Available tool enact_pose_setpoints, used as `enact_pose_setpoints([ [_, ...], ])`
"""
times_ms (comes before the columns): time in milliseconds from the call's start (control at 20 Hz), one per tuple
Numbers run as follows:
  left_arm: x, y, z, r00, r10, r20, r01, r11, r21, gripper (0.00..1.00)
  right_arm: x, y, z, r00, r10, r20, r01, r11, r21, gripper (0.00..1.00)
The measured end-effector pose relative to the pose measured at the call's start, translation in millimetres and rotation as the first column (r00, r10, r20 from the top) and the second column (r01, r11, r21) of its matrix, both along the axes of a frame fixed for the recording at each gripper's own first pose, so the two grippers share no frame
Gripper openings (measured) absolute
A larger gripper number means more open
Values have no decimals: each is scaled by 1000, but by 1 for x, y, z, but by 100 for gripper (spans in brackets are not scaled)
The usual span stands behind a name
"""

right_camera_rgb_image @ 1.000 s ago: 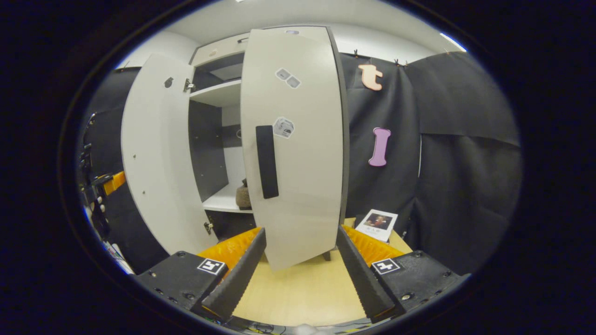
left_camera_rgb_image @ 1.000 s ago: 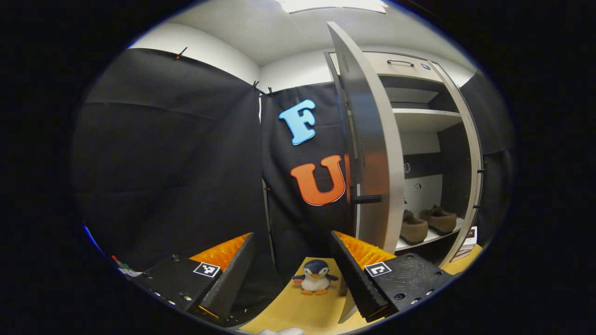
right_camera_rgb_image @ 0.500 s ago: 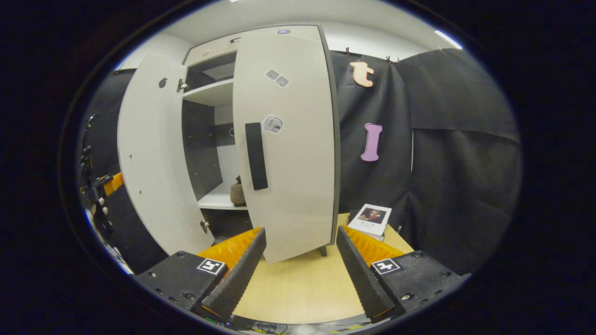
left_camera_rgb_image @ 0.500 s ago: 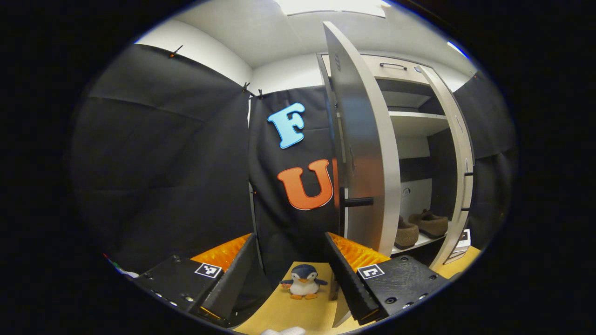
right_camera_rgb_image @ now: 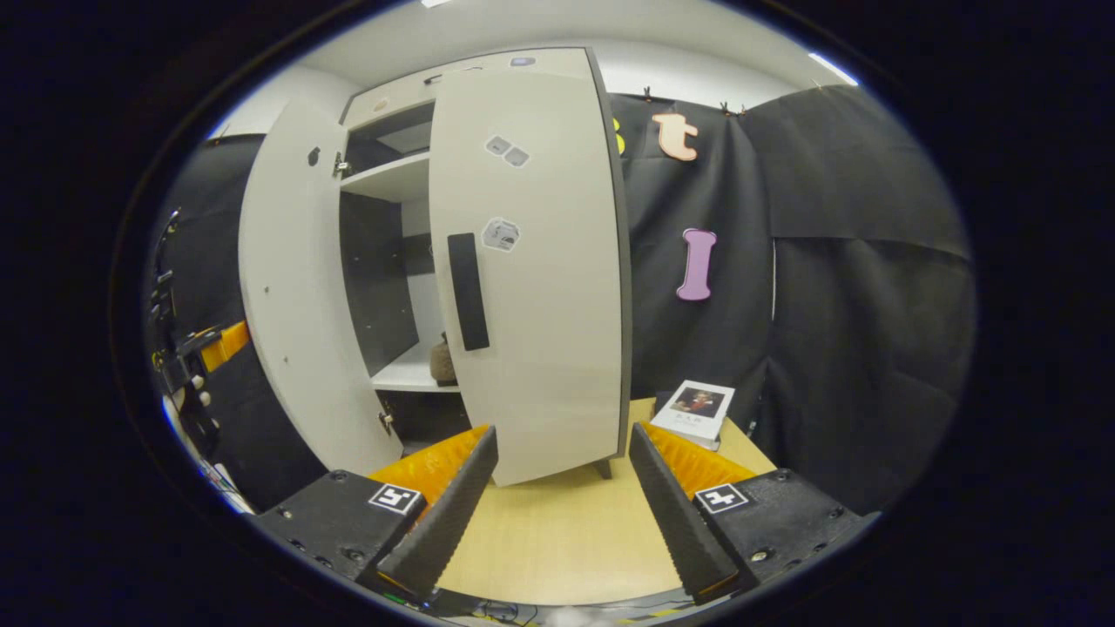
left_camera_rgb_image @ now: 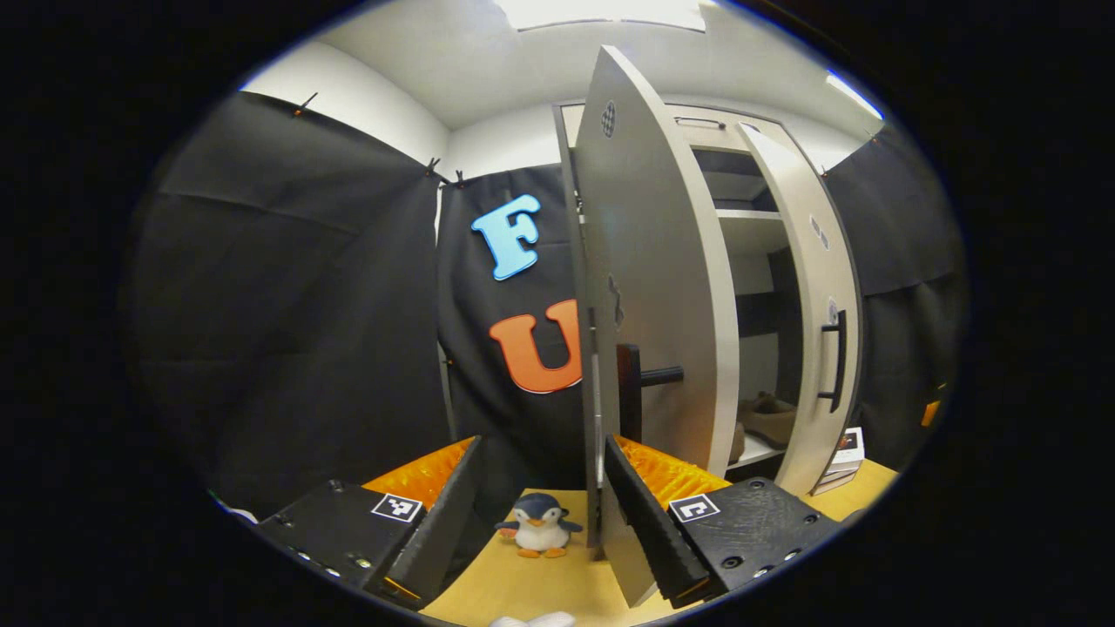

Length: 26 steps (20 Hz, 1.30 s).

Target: Grab one shoe with the right hand and put it into the shoe cabinet, grab the other shoe with the left hand and put it into the shoe cabinet; then close the right door with the right hand and the left door with the left hand.

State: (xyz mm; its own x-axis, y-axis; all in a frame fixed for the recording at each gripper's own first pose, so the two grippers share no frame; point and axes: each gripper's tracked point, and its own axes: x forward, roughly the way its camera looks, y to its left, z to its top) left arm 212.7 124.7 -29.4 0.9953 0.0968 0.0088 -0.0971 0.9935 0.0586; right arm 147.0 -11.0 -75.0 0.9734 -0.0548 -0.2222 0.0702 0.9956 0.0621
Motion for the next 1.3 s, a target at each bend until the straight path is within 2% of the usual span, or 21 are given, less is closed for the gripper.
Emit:
enact_pose_setpoints([
  [150, 10, -39, 1, 998, -56, 7, 56, 998, -22, 88, -4, -5, 0, 1000, 15, -7, -15, 1000, -4, 99],
  [200, 14, -51, 0, 998, -70, 7, 70, 997, -27, 98, -5, -9, 1, 1000, 16, -7, -16, 1000, -7, 100],
  [300, 23, -76, -2, 995, -97, -3, 97, 995, -35, 81, -7, -18, 3, 1000, 13, -3, -13, 1000, -4, 100],
  [350, 25, -86, -3, 995, -101, -11, 100, 994, -34, 96, -9, -22, 5, 1000, 10, 0, -10, 1000, -1, 99],
  [600, 24, -113, 2, 994, -110, -20, 110, 994, -20, 96, -15, -40, 14, 1000, -3, 19, 3, 1000, 16, 99],
  [850, 1, -127, 1, 992, -121, -48, 120, 993, -22, 96, -14, -49, 25, 999, 3, 49, -4, 1000, 18, 99],
  [1300, -67, -152, -2, 989, -121, -89, 119, 993, -26, 96, -18, -59, 41, 994, 23, 102, -24, 1000, 10, 99],
])
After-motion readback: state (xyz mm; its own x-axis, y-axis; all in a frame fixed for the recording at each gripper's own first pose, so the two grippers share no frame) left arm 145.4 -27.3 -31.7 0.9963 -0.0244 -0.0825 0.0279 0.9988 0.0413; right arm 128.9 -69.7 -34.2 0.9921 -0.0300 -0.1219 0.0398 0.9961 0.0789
